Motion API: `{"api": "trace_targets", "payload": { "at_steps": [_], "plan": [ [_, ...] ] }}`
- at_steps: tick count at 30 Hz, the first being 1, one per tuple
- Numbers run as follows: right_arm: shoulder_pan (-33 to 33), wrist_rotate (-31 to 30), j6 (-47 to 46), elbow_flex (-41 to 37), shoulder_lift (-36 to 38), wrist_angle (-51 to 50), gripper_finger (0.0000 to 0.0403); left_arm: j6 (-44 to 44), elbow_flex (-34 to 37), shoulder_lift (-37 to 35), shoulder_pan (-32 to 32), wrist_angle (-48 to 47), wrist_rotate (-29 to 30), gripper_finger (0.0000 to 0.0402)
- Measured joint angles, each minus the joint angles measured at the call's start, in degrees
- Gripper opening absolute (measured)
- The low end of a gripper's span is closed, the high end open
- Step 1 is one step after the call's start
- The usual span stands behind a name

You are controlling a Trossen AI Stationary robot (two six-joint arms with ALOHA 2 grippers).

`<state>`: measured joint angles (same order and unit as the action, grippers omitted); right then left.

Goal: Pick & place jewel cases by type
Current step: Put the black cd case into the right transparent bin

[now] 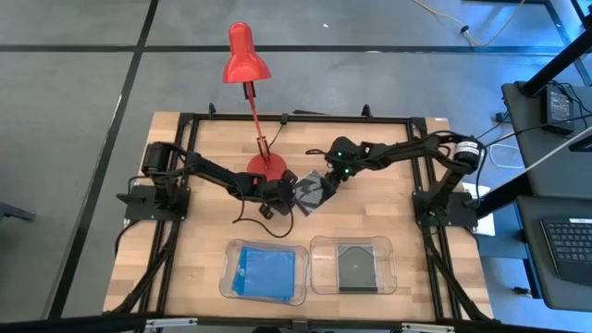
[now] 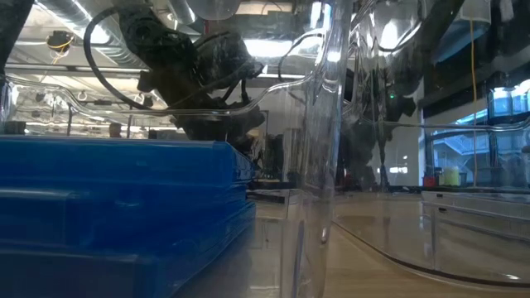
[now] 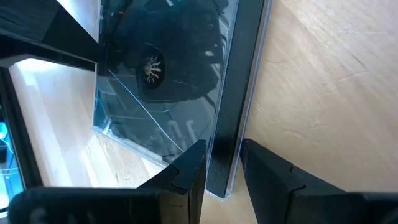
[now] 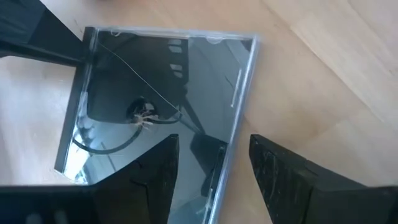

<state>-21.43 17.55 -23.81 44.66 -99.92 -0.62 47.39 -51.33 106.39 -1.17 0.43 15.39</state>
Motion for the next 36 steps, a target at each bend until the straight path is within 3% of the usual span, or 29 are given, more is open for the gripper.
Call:
{"api": "trace_targets", "payload": {
  "at_steps": [10, 29, 36],
  "plan": [
    [0.0, 1.3, -1.5, 0.0, -0.4, 1.8, 0.0202, 7.3, 0.1, 0.2, 1.6, 2.5, 4.3, 0.011],
    [0.1, 1.4, -5.8, 0.0, -0.4, 0.6, 0.0202, 6.9, 0.3, 0.3, 3.9, 6.6, 9.3, 0.0128],
    [0.1, 2.8, -5.7, 0.0, -0.4, -0.5, 0.0202, 9.0, 0.3, -0.3, 5.2, 6.8, 15.5, 0.0128]
  ]
}}
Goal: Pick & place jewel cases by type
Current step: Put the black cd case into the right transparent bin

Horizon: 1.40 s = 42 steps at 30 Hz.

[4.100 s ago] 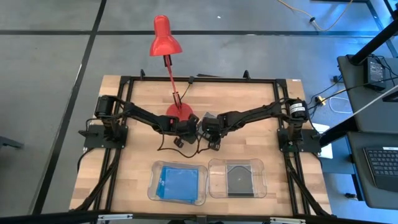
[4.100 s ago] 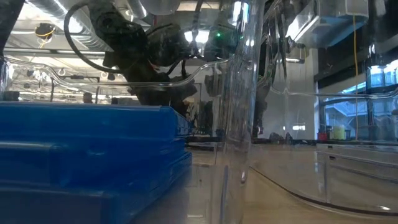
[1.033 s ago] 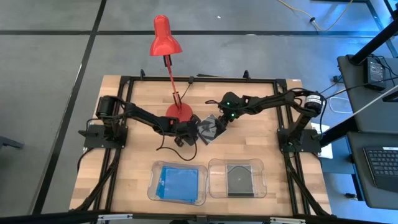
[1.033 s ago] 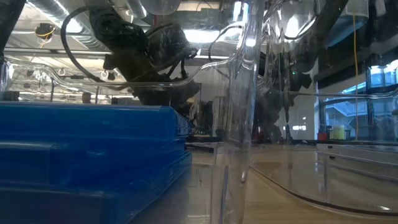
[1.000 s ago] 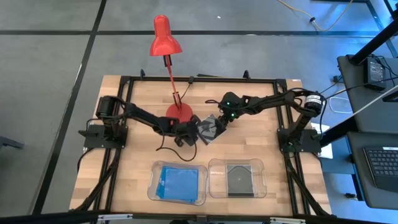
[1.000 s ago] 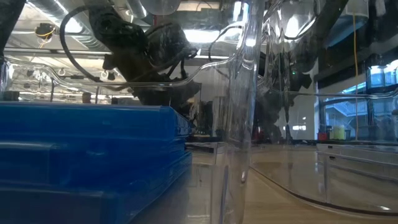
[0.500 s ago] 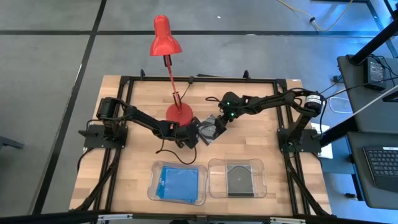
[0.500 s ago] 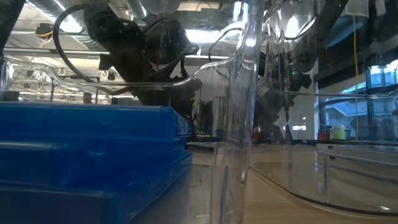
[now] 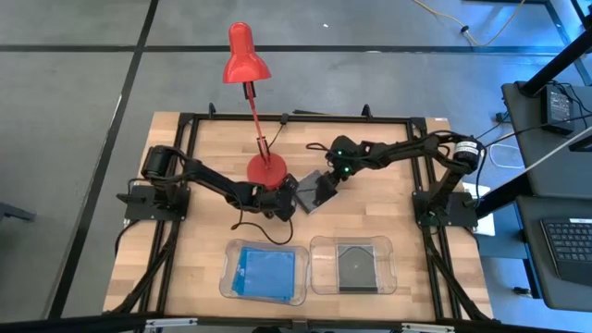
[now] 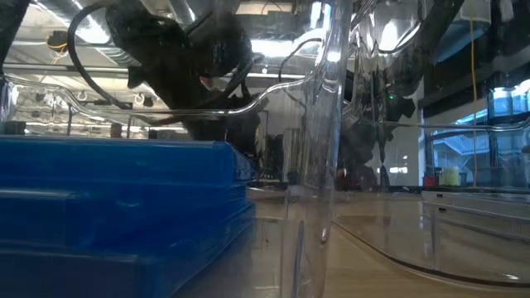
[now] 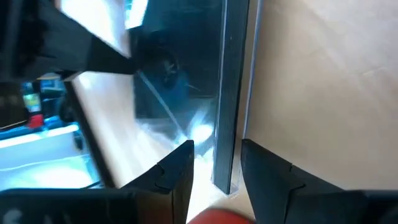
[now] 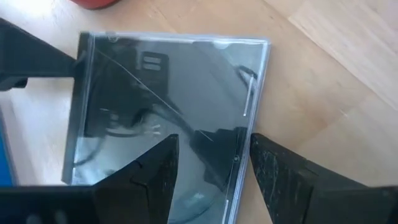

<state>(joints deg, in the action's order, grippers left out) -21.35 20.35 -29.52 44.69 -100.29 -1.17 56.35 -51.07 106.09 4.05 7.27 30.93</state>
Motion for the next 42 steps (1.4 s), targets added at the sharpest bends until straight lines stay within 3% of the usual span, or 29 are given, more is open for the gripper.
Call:
{"api": "trace_targets", "payload": {
  "at_steps": [12, 19, 35, 42],
  "plan": [
    [0.0, 3.8, 0.0, -0.1, -0.1, -0.3, 0.0202, 0.4, -0.3, -6.2, 2.0, 1.5, 1.4, 0.0127],
    [0.5, 5.4, 0.1, -0.1, -0.2, 0.3, 0.0202, 0.0, -0.3, -6.3, 1.4, 2.1, -0.9, 0.0127],
    [0.8, 9.5, -0.2, -0.2, -0.2, -0.1, 0.0202, 2.9, -0.3, -6.4, 1.4, 5.6, -0.2, 0.0127],
    [0.8, 13.8, -1.8, -0.4, -0.3, -0.4, 0.0202, 8.7, -0.3, -6.4, 3.4, 8.9, 6.8, 0.0127]
  ]
}}
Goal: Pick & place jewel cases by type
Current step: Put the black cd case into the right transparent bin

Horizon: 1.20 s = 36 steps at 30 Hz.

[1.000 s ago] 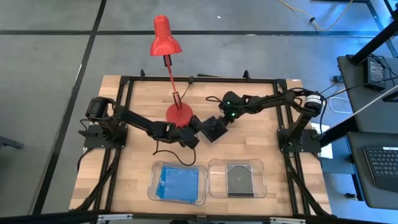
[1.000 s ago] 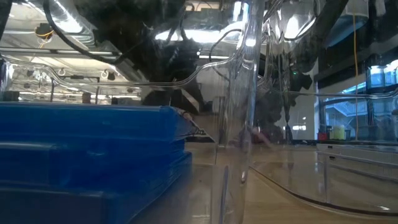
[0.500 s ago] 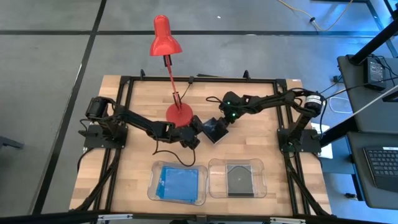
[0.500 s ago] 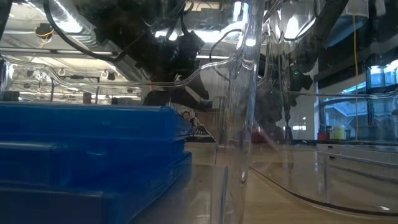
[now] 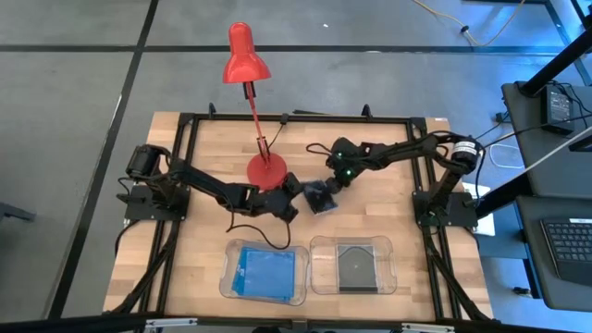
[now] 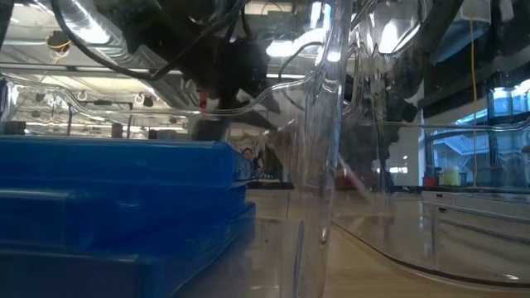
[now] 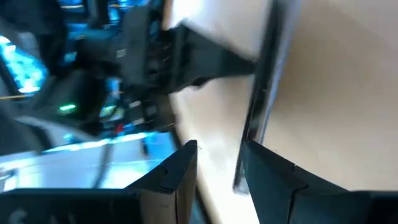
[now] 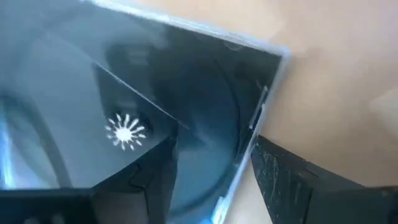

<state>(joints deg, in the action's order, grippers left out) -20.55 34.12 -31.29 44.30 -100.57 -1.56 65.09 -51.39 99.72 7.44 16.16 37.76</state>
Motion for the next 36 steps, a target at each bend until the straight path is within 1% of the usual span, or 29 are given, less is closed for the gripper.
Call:
{"api": "trace_targets", "payload": {
  "at_steps": [3, 6, 14, 20, 26, 30, 36],
  "plan": [
    [0.6, 3.7, -0.4, -0.1, -0.2, -0.5, 0.0202, 1.6, -0.1, 0.0, 0.5, 2.4, 2.0, 0.0121],
    [1.6, 3.6, -1.2, -0.1, -0.3, 0.1, 0.0202, 1.7, -0.1, 0.0, 0.2, 3.3, 1.8, 0.0108],
    [4.7, -1.5, -1.9, -0.1, 0.0, 1.7, 0.0202, -0.2, -0.2, -0.1, -2.2, 4.4, -5.1, 0.0077],
    [5.7, -2.4, -1.2, 0.3, 0.1, 5.7, 0.0202, 0.4, -0.3, -0.1, -2.5, 7.8, -11.3, 0.0064],
    [5.7, -2.8, -0.8, 0.3, 0.1, 6.4, 0.0202, 0.7, -0.2, 0.0, -2.5, 9.5, -12.8, 0.0058],
    [5.7, -3.2, 0.1, 0.3, 0.1, 7.5, 0.0202, 0.2, -0.2, 0.0, -2.5, 10.4, -16.0, 0.0058],
    [5.9, -3.8, -0.6, 0.4, 0.2, 7.7, 0.0202, 0.1, -0.1, 0.1, -2.4, 11.5, -17.3, 0.0054]
  ]
}}
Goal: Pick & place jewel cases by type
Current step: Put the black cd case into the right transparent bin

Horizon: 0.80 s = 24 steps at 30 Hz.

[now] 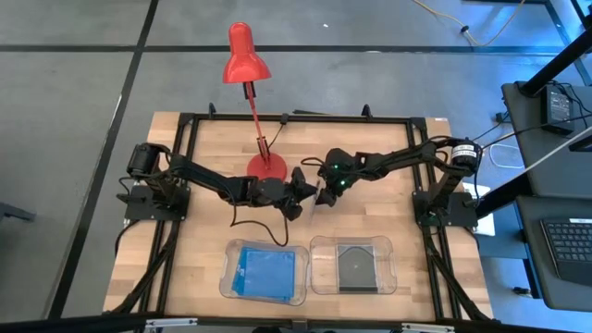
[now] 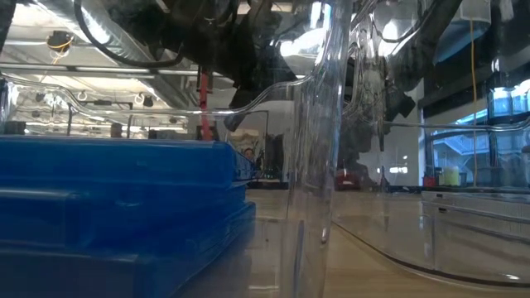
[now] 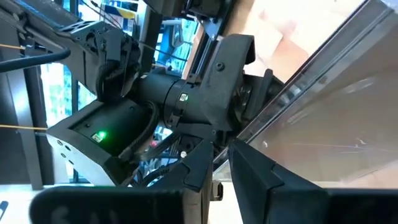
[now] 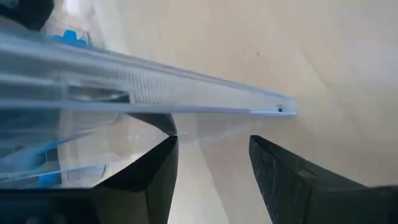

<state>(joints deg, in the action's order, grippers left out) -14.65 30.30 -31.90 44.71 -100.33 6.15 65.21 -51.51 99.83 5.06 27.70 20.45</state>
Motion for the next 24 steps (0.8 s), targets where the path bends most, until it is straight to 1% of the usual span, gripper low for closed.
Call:
{"api": "trace_targets", "payload": {
  "at_steps": [6, 14, 17, 24],
  "plan": [
    [1.3, 0.3, -0.6, 0.0, 0.0, -0.6, 0.0202, 0.0, 0.0, 0.0, 0.1, 0.0, 0.6, 0.0054],
    [1.8, 0.6, -0.6, 0.0, 0.0, -4.3, 0.0202, -0.1, 0.1, 0.1, 0.1, 1.1, 0.2, 0.0052],
    [1.8, 0.6, 0.8, 0.0, 0.0, -4.6, 0.0202, 0.0, 0.1, 0.1, 0.1, 1.2, 0.4, 0.0052],
    [1.8, 0.8, 1.3, 0.0, 0.0, -4.6, 0.0202, 1.7, 0.2, 0.1, 0.2, 1.4, 4.0, 0.0052]
  ]
}}
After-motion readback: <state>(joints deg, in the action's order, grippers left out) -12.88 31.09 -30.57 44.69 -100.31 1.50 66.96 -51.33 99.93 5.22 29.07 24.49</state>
